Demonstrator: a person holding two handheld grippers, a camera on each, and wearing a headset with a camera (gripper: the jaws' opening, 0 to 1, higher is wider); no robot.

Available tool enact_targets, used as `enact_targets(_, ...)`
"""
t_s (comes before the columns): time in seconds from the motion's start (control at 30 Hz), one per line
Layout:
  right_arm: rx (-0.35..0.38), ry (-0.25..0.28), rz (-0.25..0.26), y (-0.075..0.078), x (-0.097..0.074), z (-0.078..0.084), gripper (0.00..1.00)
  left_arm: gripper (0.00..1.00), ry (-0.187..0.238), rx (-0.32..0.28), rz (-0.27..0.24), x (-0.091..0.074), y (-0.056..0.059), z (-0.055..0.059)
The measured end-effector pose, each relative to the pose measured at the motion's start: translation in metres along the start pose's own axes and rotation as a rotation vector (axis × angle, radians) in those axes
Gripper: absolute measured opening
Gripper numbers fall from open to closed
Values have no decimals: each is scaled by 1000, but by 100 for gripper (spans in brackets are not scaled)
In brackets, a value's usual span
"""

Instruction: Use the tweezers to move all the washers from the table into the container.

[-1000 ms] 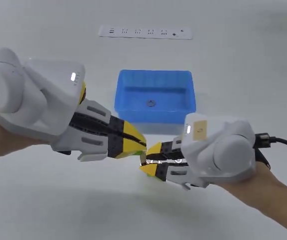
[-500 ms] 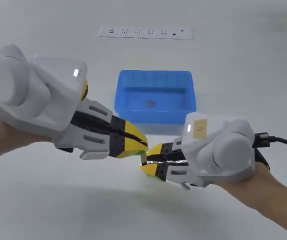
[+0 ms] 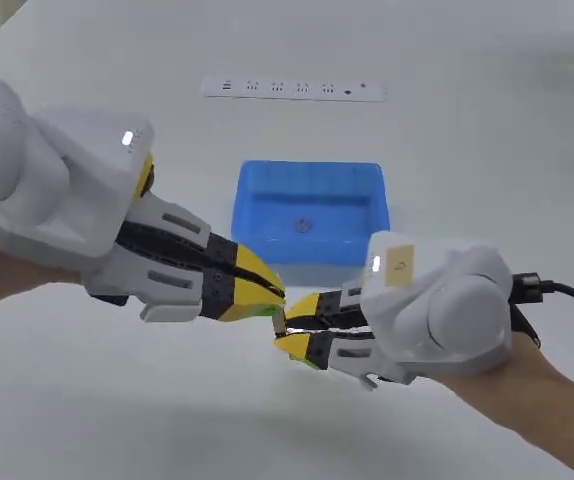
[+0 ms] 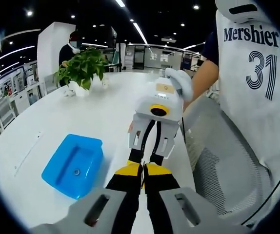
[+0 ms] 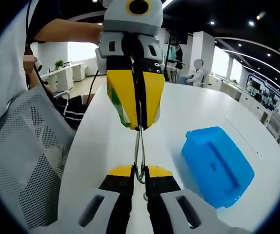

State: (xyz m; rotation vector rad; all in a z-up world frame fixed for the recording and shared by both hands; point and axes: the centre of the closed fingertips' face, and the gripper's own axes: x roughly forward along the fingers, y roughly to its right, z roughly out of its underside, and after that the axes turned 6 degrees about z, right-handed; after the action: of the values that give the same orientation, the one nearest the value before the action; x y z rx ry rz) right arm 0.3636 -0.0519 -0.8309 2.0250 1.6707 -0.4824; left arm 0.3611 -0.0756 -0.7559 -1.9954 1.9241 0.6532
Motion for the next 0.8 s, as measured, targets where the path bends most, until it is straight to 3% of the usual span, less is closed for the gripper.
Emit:
enact_targets(0.3, -29, 23, 31, 16, -13, -17, 9, 5, -3, 56, -12, -8, -8, -22)
enact_targets(0.5, -48, 41, 54, 34, -22, -29, 9, 5, 9, 89, -20, -13, -18, -40)
enact_targets(0.8, -77, 56, 63, 58, -27, -39, 9, 5, 20, 124, -25, -18, -37, -56)
